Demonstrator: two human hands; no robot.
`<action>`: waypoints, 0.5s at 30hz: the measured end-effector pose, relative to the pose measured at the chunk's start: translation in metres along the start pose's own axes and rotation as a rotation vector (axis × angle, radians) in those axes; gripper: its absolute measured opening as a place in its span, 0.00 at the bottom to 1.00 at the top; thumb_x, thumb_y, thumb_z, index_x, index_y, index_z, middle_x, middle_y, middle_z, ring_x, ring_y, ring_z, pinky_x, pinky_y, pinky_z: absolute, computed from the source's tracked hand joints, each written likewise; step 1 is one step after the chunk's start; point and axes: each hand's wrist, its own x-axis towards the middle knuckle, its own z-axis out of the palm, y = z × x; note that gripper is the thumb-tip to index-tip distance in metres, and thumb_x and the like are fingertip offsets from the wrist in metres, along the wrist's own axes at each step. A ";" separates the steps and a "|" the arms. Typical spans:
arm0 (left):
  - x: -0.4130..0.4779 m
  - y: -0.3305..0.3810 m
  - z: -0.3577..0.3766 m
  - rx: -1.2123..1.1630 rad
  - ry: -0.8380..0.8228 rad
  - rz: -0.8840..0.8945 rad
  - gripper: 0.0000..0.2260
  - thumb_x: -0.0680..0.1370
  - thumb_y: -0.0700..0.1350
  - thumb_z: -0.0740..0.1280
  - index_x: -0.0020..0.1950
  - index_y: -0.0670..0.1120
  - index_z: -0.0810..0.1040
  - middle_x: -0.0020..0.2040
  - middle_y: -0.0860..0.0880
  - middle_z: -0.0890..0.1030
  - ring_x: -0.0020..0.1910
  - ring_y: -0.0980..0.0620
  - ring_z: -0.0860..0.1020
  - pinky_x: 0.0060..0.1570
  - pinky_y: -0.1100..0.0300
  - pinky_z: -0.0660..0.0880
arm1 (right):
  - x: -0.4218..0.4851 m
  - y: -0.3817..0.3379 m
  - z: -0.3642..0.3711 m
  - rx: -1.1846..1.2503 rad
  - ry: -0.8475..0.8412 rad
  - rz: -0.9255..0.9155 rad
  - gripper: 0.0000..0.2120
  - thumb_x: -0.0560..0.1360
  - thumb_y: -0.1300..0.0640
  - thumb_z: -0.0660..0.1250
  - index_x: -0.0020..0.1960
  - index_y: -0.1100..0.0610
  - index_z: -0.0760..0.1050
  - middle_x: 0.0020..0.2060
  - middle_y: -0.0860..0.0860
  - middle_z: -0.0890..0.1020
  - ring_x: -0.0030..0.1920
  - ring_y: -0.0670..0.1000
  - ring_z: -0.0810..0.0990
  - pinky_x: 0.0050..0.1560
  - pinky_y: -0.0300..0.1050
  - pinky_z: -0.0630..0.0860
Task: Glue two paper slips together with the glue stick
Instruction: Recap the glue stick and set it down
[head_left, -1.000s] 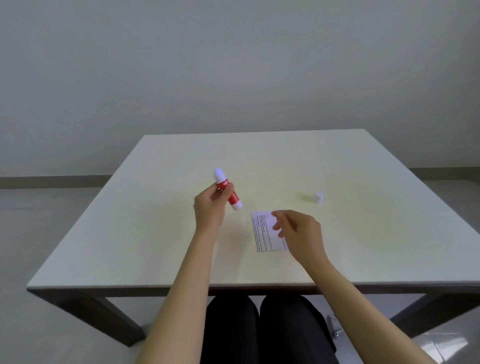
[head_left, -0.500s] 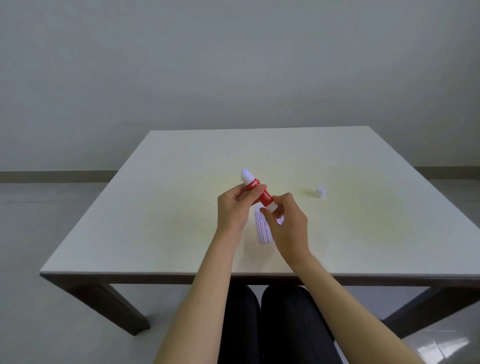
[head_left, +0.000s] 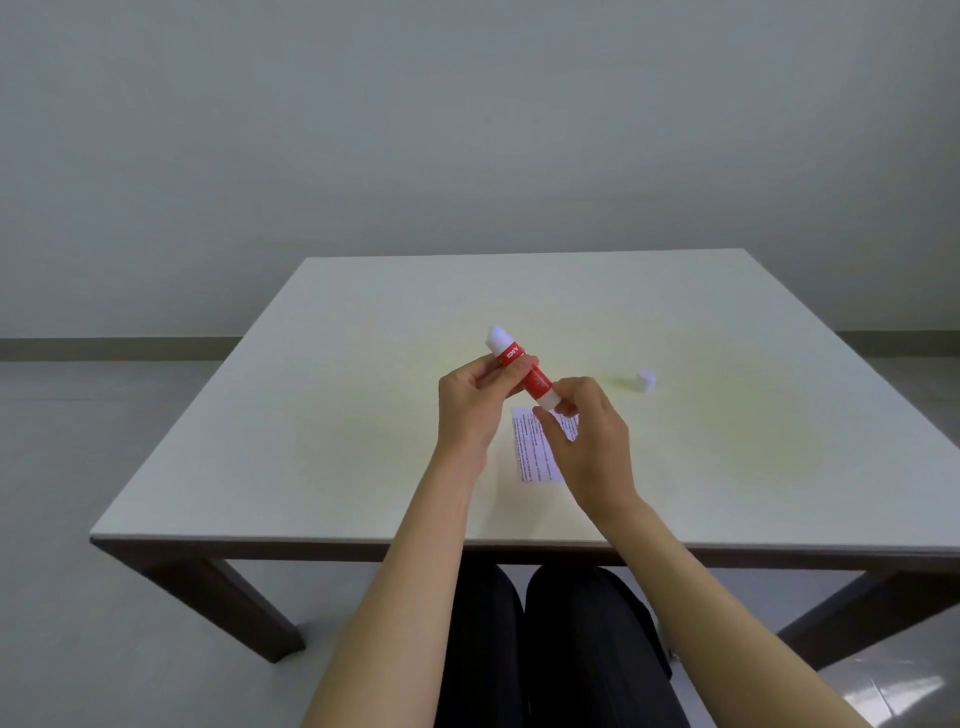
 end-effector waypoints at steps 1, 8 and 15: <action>0.000 -0.001 0.000 0.002 0.004 0.002 0.02 0.71 0.43 0.73 0.41 0.51 0.84 0.41 0.51 0.87 0.44 0.52 0.85 0.48 0.65 0.76 | 0.000 0.000 0.000 0.025 -0.023 0.050 0.11 0.72 0.58 0.71 0.50 0.58 0.72 0.39 0.49 0.78 0.38 0.47 0.74 0.39 0.36 0.71; -0.003 0.000 -0.003 0.003 0.008 0.000 0.03 0.71 0.43 0.73 0.38 0.51 0.84 0.39 0.52 0.87 0.43 0.53 0.85 0.49 0.63 0.76 | 0.022 -0.015 -0.015 0.985 -0.330 0.920 0.15 0.80 0.54 0.59 0.45 0.64 0.76 0.32 0.57 0.80 0.27 0.50 0.80 0.31 0.40 0.78; -0.001 0.000 0.002 0.030 0.022 0.015 0.02 0.72 0.47 0.73 0.40 0.52 0.84 0.43 0.50 0.87 0.46 0.51 0.85 0.52 0.63 0.75 | 0.004 -0.007 -0.009 -0.217 0.041 -0.320 0.07 0.70 0.66 0.71 0.45 0.65 0.74 0.43 0.58 0.80 0.37 0.57 0.79 0.31 0.46 0.75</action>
